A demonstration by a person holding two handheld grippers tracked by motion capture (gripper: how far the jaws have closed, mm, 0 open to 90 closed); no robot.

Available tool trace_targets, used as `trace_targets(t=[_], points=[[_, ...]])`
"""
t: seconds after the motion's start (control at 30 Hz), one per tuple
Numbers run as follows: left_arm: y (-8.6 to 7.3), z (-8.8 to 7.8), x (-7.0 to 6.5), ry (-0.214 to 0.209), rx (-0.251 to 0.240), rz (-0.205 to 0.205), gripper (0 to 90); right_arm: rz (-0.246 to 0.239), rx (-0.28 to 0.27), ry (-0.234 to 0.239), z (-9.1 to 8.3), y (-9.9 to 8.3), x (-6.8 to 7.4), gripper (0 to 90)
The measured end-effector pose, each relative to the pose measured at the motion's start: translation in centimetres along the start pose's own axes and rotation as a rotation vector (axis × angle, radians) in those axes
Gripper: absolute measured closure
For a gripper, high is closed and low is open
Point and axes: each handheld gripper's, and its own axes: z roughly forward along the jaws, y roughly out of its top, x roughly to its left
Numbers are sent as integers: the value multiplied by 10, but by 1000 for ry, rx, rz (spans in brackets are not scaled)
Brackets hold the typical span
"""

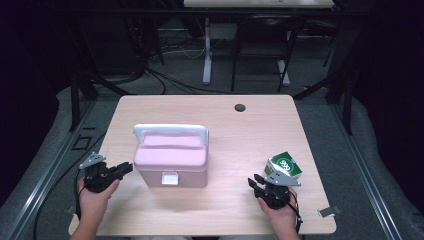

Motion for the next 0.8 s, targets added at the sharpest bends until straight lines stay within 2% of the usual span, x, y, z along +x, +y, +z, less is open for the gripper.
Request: trace_targets(t=[0.03,0.17,0.33,0.43,0.53,0.57,0.6,0.63,0.67,0.8], points=[[0,1,-2,4,0,8,785,4,6,-2,1,0,0,687],[2,4,-8,-5,0,26,891,-2,8,-5,3,-1,4,735],[4,10,-15,2,9,34,899,-2,5,-5,5,1,6,778],[8,17,-18,-7,-2,28,900,28,5,6,9,5,8,816],[9,19,-18,-13,-8,20,900,26,10,13,9,9,9,825],[9,19,-19,-12,-9,20,900,17,15,-1,10,12,11,829],[9,19,-18,-17,-13,15,900,11,11,22,11,14,11,831],[9,19,-17,-31,-10,1,900,11,14,-4,12,16,14,832],[8,19,-16,-38,-16,-11,900,13,9,21,13,18,14,834],[7,19,-18,-52,-11,-6,900,10,8,29,20,24,16,836]])
